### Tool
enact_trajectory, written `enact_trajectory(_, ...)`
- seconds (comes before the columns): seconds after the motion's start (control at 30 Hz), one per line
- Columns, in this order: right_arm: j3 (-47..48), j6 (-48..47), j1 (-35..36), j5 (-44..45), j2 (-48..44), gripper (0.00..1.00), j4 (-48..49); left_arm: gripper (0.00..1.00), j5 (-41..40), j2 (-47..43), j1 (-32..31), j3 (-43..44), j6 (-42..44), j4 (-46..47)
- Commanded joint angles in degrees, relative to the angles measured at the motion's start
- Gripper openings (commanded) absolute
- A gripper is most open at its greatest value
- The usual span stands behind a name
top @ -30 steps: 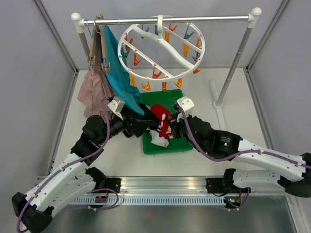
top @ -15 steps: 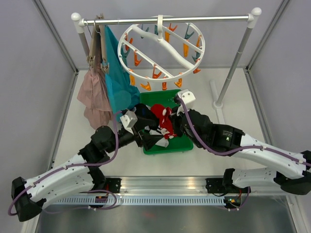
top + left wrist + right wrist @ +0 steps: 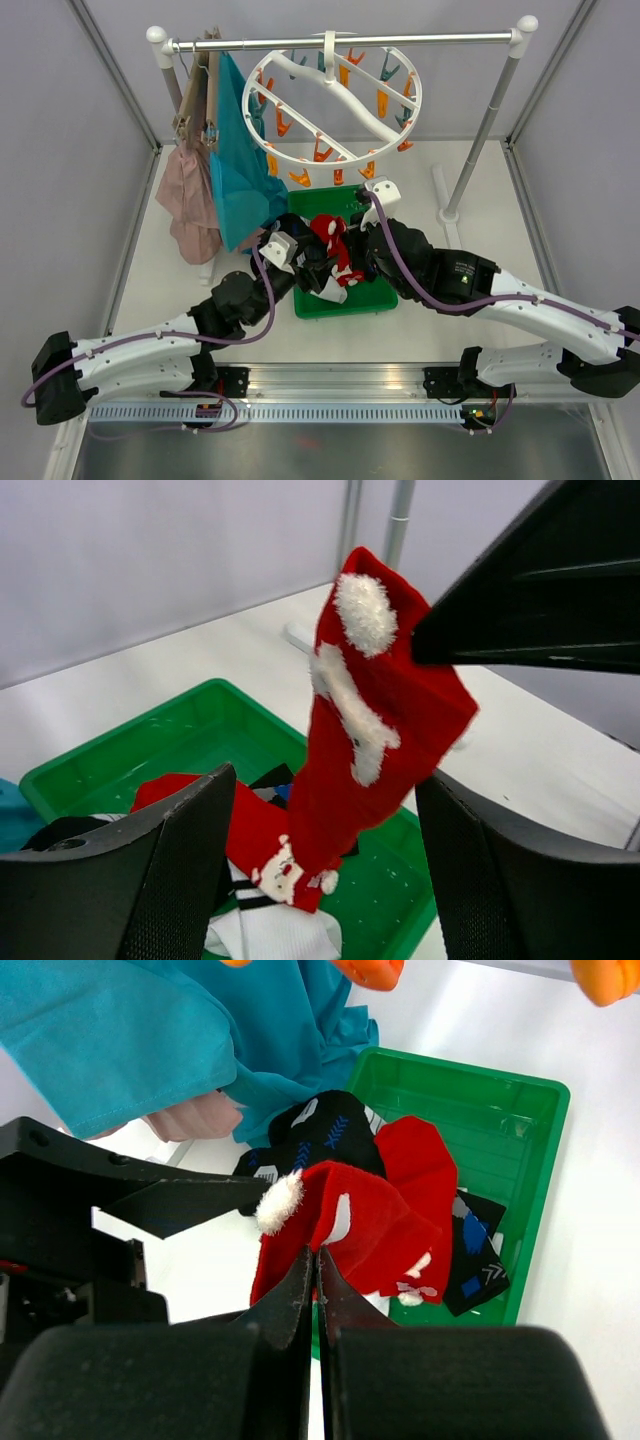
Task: Clip the socks to the hanger
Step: Pick up the sock from the bin.
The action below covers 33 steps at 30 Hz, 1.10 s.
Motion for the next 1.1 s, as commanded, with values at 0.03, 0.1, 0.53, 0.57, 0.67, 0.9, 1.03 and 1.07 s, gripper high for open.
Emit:
enact_trajectory(0.03, 2.22, 1.79, -0.42, -0.35, 0.12, 0.0, -0.51, 0.76, -7.12, 3.45, -1.14, 1.86, 2.92, 7.45)
enact_trajectory(0.1, 2.22, 2.14, -0.59, -0.62, 0.47, 0.0, -0.6, 0.76, -7.48, 4.07, -1.75, 1.86, 4.48, 9.46)
enact_trajectory(0.53, 2.22, 2.85, -0.95, -1.67, 1.97, 0.0, 0.72, 0.71, -6.78, 6.27, -2.37, 2.21, 5.46, 13.69)
enact_trajectory(0.57, 2.3, 2.85, -1.03, -1.76, 2.06, 0.0, 0.81, 0.68, -6.6, 6.62, -2.37, 2.3, 5.64, 13.69)
enact_trajectory(0.67, 2.48, 2.93, -0.95, -1.85, 2.15, 0.0, 1.16, 0.62, -6.25, 6.97, -2.37, 2.48, 5.64, 13.6)
enact_trajectory(0.9, 2.4, 3.11, -0.95, -2.11, 2.15, 0.0, 1.42, 0.23, -5.37, 6.89, -2.37, 2.56, 5.64, 13.78)
enact_trajectory(1.03, 2.13, 3.11, -0.95, -1.59, 2.06, 0.02, 1.34, 0.02, -4.84, 6.8, -2.37, 2.74, 5.73, 13.6)
enact_trajectory(1.07, 2.04, 3.11, -0.95, -1.24, 1.8, 0.05, 1.25, 0.02, -4.75, 6.8, -2.37, 2.83, 5.73, 13.43)
